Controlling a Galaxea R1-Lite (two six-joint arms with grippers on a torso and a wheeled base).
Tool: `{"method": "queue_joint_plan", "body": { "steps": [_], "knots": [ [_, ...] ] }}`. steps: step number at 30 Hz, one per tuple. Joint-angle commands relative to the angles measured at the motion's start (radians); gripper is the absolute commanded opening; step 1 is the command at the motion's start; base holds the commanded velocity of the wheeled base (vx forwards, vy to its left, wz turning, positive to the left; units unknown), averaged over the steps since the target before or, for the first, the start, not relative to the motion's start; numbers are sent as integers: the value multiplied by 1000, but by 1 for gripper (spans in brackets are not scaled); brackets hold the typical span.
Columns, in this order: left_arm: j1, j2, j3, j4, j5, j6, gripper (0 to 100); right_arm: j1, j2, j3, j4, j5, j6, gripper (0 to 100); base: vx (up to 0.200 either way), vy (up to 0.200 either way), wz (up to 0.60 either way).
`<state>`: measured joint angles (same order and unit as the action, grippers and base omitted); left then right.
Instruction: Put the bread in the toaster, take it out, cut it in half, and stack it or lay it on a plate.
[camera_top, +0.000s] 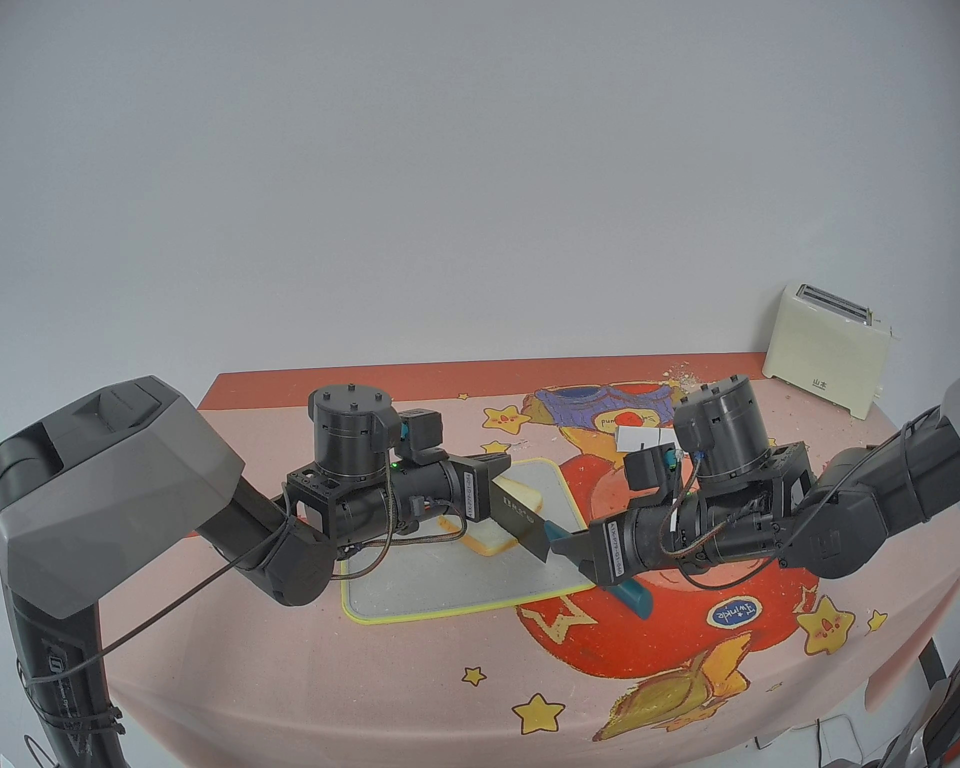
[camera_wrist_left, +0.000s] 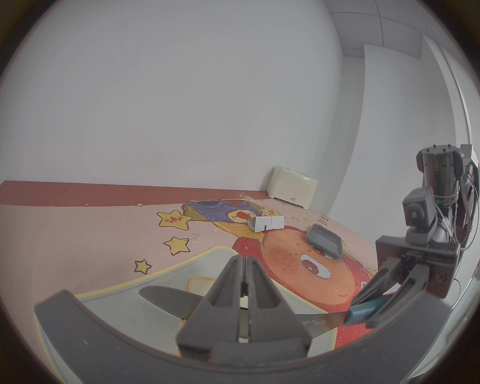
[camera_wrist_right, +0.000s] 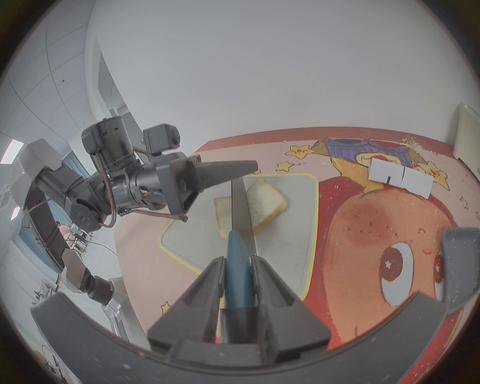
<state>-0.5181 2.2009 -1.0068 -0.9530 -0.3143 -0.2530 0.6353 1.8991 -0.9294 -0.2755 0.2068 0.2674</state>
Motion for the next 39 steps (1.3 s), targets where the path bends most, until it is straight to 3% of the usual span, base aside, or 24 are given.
{"method": "queue_joint_plan", "body": {
  "steps": [1,10,22,39],
  "knots": [
    [0,3,2,-7,0,0,0,3,-3,-17,-2,0,1,0,0,0,0],
    [0,42,1,-13,1,1,0,0,-17,-49,-1,0,3,0,0,0,0],
    [-3,-13,-3,-6,-2,0,0,0,-3,17,-1,-1,-5,0,0,0,0],
    [0,16,10,-13,0,0,0,4,-6,1,-2,-1,-1,0,0,0,0]
  ]
}}
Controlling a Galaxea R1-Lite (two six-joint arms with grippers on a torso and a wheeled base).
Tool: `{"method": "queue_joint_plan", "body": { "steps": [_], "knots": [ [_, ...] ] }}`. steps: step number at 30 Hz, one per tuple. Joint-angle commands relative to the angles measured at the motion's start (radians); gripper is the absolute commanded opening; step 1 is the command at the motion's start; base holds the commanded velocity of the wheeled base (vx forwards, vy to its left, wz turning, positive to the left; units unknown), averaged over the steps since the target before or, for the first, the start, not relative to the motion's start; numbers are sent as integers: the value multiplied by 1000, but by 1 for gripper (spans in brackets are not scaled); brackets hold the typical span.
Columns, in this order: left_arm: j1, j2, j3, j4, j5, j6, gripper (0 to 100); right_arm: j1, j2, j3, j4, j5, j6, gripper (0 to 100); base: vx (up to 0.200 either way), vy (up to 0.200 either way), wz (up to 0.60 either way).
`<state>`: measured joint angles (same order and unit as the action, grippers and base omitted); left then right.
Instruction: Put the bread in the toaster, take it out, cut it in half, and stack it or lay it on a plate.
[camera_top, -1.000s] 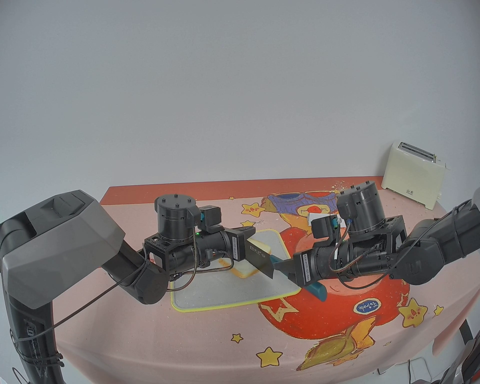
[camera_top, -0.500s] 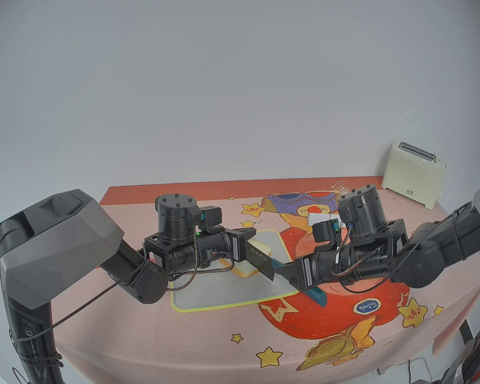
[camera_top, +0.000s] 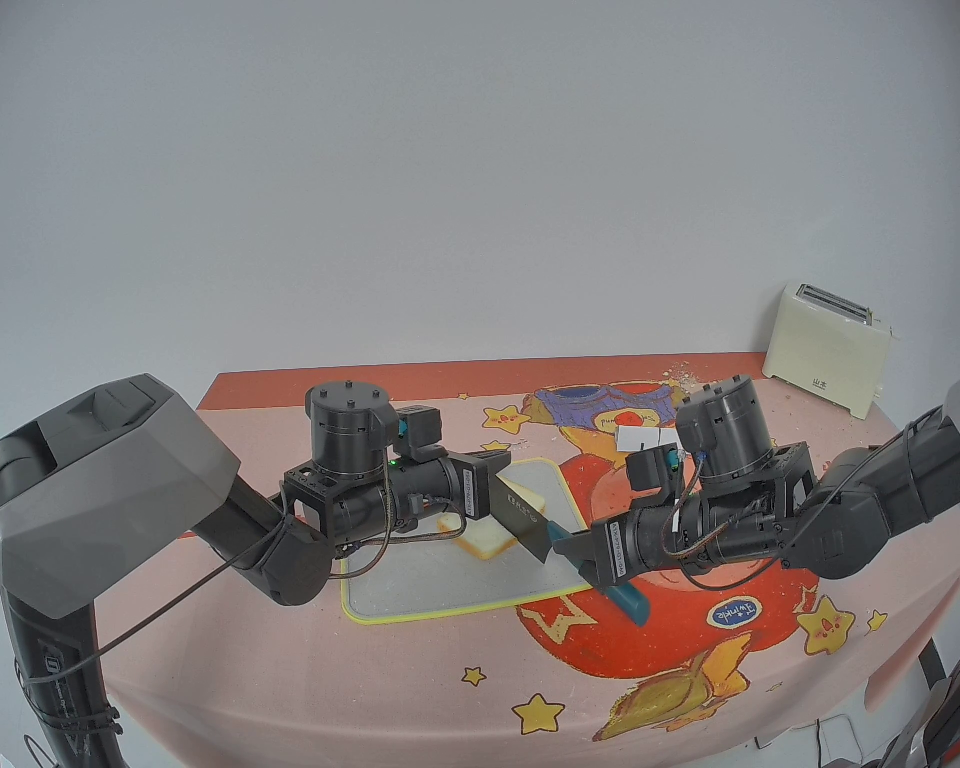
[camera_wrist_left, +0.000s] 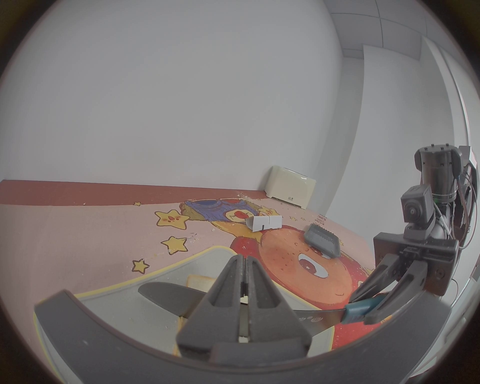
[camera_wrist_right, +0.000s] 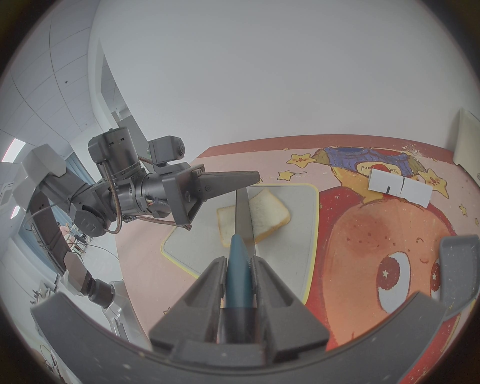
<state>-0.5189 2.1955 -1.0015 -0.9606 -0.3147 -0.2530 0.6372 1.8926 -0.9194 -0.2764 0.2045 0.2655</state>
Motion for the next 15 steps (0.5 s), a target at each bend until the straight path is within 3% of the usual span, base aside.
{"method": "queue_joint_plan", "body": {
  "steps": [1,15],
  "knots": [
    [0,27,4,-6,0,0,0,2,2,-10,-1,1,1,0,0,0,0],
    [2,27,4,-6,0,0,0,-2,-12,-67,0,1,4,0,0,0,0]
  ]
}}
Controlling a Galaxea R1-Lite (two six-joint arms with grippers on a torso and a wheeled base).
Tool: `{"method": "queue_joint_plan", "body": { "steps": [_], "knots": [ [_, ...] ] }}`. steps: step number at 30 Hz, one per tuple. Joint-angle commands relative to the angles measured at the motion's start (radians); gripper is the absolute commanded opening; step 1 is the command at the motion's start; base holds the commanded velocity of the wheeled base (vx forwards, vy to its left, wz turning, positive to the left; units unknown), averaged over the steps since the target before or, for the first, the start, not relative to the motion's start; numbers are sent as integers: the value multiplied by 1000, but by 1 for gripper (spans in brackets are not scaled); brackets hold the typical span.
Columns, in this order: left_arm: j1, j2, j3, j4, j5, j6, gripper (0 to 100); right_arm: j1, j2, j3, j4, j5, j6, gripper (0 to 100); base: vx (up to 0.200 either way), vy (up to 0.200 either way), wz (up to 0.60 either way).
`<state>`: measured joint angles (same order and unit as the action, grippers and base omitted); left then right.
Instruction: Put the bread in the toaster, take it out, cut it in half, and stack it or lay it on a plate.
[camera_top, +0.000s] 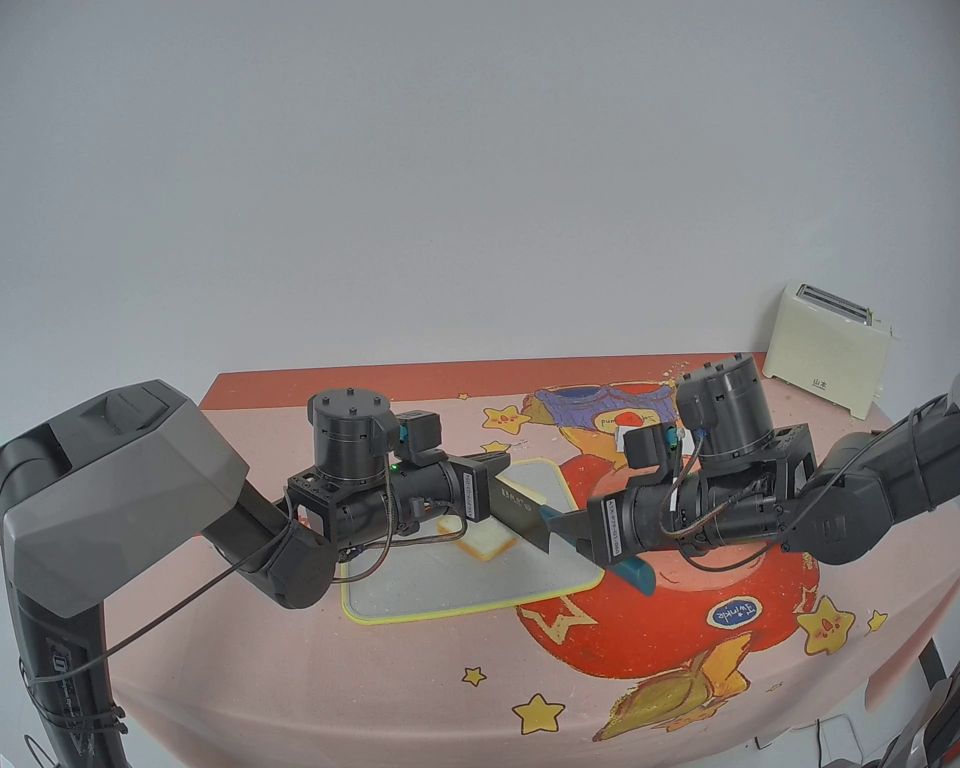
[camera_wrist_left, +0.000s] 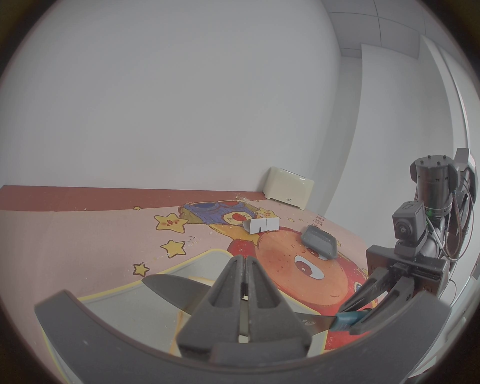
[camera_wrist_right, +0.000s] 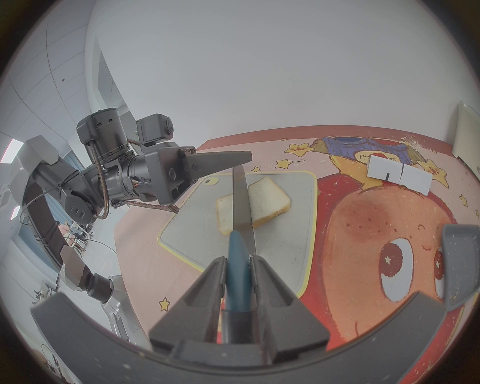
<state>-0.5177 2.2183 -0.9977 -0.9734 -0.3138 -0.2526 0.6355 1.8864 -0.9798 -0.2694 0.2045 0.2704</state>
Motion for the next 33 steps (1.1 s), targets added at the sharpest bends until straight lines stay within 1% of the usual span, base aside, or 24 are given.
{"method": "queue_joint_plan", "body": {
  "steps": [1,6,11,16,25,27,29,32,33],
  "knots": [
    [1,4,-1,7,-2,-1,0,0,-4,0,-5,1,0,0,0,0,0],
    [-2,-5,1,5,-4,-1,0,1,7,46,-7,1,-7,0,0,0,0],
    [-2,-22,-7,7,-5,-1,0,0,10,66,-7,1,-7,0,0,0,0],
    [-2,-58,-9,12,-24,-2,0,0,10,67,-7,1,-5,0,0,0,0],
    [-1,-66,1,5,-21,-2,0,1,5,52,-8,3,-4,0,0,0,0],
    [1,-126,5,1,-22,-5,0,0,-1,29,-8,6,0,0,0,0,0],
    [16,-181,10,1,-19,-17,0,0,-3,9,-8,4,0,0,0,0,0],
    [24,-235,28,-1,-18,-20,0,0,-4,-5,-8,4,1,0,0,0,0],
    [44,-284,51,-1,-18,-20,0,0,-4,-7,-10,4,1,0,0,0,0]
  ]
}}
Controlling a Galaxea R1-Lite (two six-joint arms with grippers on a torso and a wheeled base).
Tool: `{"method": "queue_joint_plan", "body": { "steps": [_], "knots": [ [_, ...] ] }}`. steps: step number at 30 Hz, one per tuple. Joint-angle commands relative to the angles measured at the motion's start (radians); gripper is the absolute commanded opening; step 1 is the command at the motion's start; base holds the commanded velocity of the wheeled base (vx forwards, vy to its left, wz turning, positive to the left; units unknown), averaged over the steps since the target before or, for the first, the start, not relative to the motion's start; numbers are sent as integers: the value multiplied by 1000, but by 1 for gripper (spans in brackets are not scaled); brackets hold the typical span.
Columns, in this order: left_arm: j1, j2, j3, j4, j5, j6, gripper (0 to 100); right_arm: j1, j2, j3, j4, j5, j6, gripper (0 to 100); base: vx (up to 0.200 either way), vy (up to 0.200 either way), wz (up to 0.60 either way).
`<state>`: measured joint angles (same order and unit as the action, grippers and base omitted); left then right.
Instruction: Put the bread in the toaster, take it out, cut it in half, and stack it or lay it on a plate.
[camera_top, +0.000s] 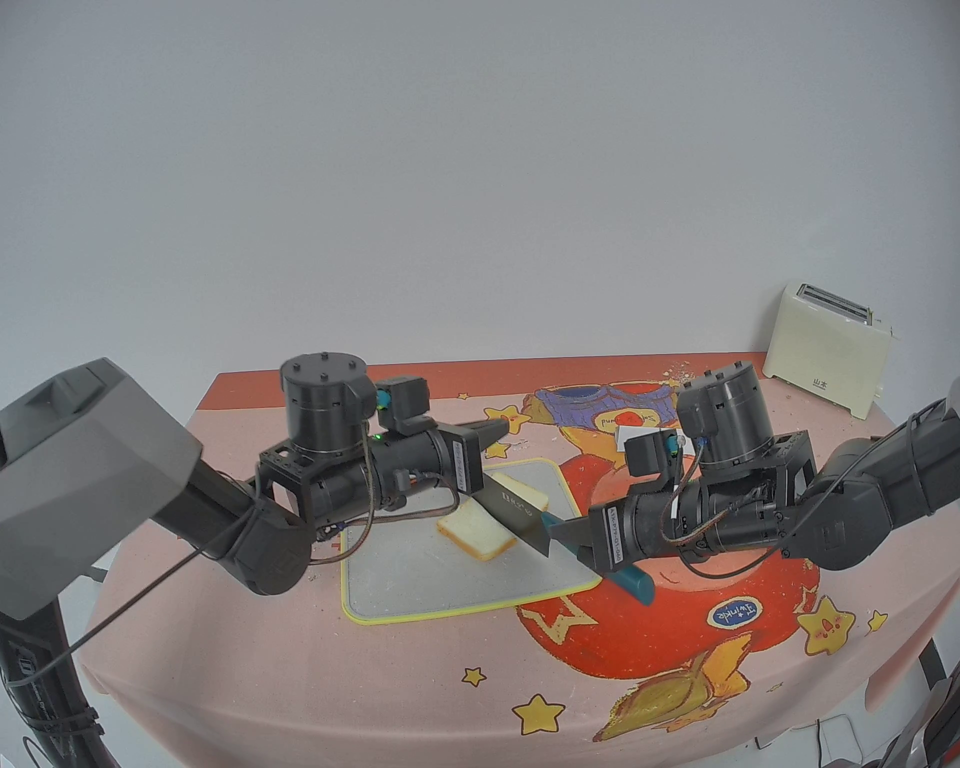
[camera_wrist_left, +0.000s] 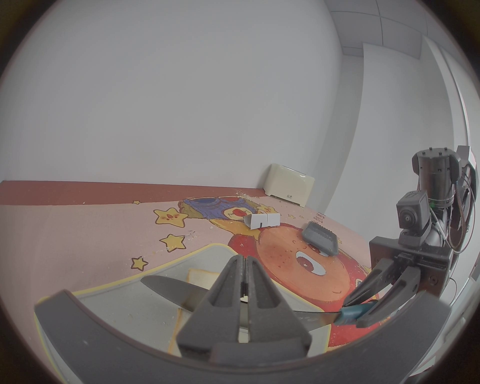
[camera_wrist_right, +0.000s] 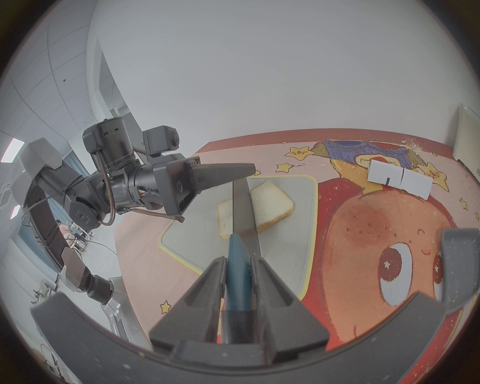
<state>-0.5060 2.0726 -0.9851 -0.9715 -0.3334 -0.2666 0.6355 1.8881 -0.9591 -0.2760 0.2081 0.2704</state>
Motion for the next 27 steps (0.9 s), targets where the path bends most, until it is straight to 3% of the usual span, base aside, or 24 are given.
{"method": "queue_joint_plan", "body": {
  "steps": [1,8,13,27],
  "knots": [
    [41,-150,51,-3,2,-6,0,1,-6,-27,-3,1,1,0,0,0,0],
    [98,-210,131,-73,4,-5,0,1,-4,-35,-3,1,1,0,0,0,0],
    [109,-218,223,-210,5,-3,0,0,-6,-36,-3,1,1,0,0,0,0],
    [104,-210,284,-251,-1,-3,0,-10,0,7,-106,-3,1,0,0,0,0]
  ]
}}
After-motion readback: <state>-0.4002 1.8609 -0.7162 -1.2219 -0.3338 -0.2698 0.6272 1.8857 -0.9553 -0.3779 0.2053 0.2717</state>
